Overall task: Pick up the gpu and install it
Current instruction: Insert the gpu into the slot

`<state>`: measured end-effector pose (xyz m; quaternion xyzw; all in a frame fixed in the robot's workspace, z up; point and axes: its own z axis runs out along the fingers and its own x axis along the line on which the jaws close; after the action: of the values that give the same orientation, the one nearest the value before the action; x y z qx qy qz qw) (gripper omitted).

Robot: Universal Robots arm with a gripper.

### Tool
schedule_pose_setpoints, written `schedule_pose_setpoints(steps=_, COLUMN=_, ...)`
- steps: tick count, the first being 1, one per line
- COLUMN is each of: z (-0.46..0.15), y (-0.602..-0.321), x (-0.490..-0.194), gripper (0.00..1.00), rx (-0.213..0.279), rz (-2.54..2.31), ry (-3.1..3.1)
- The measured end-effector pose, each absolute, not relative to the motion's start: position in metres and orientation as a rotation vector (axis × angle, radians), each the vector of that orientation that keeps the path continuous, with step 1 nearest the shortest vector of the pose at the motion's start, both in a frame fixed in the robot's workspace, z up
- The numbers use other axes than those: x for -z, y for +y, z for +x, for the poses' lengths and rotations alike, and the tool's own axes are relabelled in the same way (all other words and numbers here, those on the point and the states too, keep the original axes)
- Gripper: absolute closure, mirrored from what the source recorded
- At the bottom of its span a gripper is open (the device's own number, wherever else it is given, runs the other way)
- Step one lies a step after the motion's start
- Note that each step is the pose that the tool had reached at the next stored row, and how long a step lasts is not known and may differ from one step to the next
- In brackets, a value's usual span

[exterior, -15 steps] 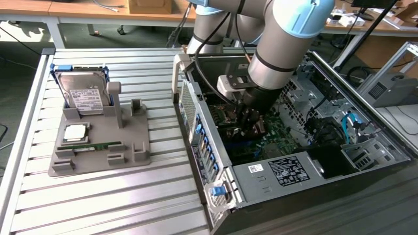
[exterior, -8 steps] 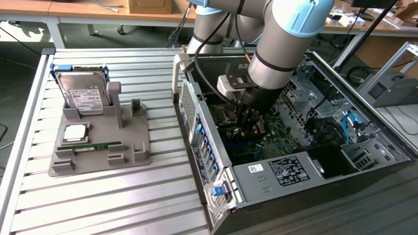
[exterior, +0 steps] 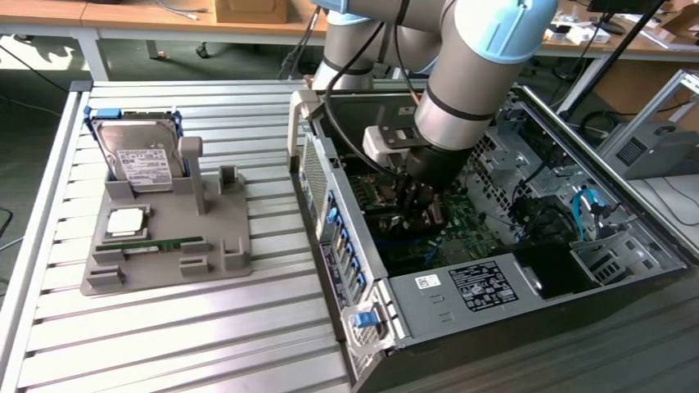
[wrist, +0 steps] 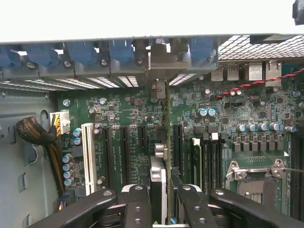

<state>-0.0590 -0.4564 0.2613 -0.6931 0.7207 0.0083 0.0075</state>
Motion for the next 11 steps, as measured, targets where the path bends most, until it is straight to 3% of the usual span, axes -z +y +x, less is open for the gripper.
schedule_pose_setpoints(steps=11, z=-0.0590, y=-0.4564, x=-0.2596, gripper=0.73, rx=-0.012, rz=-2.212, ry=2.224)
